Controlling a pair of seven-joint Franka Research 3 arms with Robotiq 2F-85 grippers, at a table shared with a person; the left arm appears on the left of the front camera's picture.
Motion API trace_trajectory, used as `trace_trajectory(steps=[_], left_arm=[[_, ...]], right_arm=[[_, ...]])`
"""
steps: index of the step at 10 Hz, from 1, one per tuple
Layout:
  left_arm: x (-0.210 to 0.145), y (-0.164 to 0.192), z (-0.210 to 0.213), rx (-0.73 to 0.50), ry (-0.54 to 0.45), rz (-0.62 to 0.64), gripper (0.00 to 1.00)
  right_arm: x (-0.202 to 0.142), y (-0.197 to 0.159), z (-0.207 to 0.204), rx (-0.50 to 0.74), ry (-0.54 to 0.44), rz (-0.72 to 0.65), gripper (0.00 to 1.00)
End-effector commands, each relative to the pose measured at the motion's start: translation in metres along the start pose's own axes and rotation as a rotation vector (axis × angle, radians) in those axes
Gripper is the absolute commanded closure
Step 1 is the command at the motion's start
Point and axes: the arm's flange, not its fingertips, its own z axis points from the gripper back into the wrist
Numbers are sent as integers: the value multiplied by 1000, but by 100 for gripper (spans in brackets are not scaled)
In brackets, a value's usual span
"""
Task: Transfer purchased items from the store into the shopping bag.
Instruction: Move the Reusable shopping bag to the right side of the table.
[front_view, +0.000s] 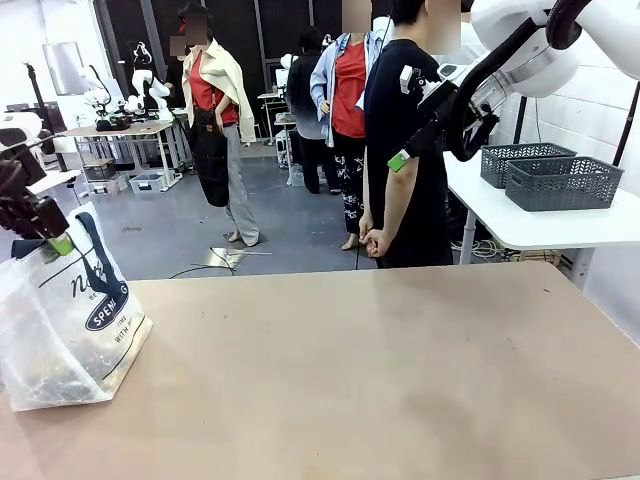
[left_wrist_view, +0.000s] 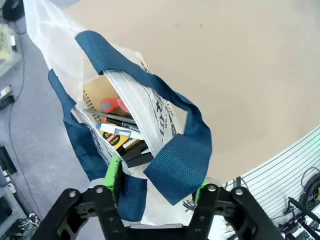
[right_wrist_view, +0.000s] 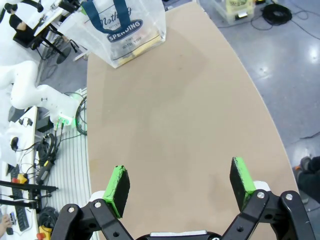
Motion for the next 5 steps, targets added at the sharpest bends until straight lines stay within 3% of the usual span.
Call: trace_trajectory(steps=[1,5], left_arm=[[7,-2,9,18,21,18,0],[23,-12,21,-27,-10,-72,0]], right_arm=[[1,1,-2,10,-12,-13,0],[1,1,-2,10,-12,-13,0]])
